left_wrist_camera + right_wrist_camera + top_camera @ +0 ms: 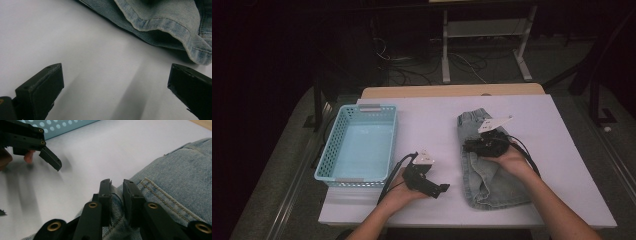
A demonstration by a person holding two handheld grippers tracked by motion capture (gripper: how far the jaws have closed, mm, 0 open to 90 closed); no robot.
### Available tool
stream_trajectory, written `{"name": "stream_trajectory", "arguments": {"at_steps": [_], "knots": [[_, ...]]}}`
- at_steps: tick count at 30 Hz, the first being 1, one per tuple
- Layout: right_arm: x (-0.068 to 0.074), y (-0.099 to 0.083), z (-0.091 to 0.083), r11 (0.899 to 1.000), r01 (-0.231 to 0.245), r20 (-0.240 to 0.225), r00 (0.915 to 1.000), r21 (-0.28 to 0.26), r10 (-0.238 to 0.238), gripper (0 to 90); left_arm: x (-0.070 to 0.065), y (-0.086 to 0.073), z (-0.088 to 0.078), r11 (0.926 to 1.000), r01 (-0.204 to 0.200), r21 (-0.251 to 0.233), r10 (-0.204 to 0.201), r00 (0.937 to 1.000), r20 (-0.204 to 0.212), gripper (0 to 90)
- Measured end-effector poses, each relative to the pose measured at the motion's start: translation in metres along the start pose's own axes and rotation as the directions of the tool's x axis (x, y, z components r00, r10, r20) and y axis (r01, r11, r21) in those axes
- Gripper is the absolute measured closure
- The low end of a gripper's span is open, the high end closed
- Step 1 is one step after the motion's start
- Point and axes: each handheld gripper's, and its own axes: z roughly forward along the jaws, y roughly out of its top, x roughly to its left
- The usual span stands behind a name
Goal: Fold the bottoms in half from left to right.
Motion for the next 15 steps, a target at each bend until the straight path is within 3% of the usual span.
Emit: {"name": "stream_trajectory", "arguments": {"at_steps": [15], "knots": [[-0.004, 0.000, -0.020, 0.998, -0.028, -0.026, 0.9993, -0.048, 0.026, 76.5, 0.001, 0.000, 0.000, 1.0000, 0.002, 0.002, -0.002, 1.0000, -0.003, 0.2]]}}
